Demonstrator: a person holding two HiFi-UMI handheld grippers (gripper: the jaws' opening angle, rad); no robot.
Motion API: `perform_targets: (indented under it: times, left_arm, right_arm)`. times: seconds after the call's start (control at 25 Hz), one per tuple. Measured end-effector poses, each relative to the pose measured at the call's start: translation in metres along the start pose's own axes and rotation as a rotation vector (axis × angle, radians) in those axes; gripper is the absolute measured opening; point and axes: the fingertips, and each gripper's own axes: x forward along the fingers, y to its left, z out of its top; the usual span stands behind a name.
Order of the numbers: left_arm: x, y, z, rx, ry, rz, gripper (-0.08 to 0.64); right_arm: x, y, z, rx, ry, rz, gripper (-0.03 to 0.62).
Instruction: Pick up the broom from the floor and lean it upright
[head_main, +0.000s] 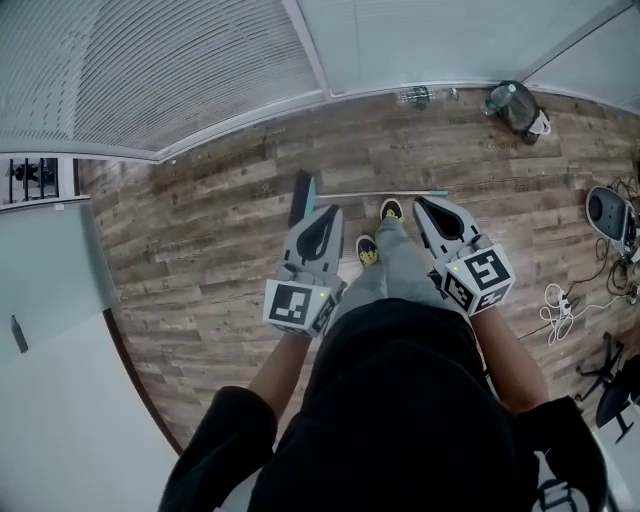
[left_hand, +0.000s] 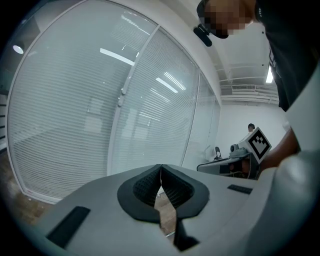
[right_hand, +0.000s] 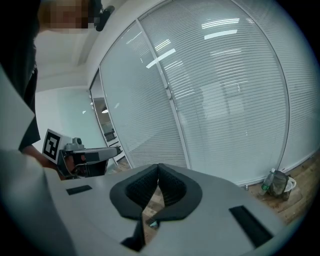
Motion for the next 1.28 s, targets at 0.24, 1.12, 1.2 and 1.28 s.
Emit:
perform_targets:
  times: [0.24, 1.12, 1.2, 1.28]
  left_arm:
    - [0.043, 0.012, 0.007, 0.037, 0.044, -0.007, 0.023]
    - [0.201, 0.080, -0.133, 0.279, 0.453, -0.132, 0.023]
    - [0.210, 0.090, -0.157, 0.284, 0.489, -0.143, 0.023]
    - [0.215, 0.096, -0.185, 0.292, 0.531, -0.156, 0.023]
  right_arm:
    - [0.023, -0.034, 0.013, 0.024, 0.008, -0.004, 0.018]
    - [0.152, -0.184, -0.062, 0.149, 0.237, -0.010, 0.019]
    - [0.164, -0.196, -0.075, 0.156, 0.249, -0.023, 0.019]
    - [0.171, -0.208, -0.095, 0.181, 0.271, -0.043, 0.020]
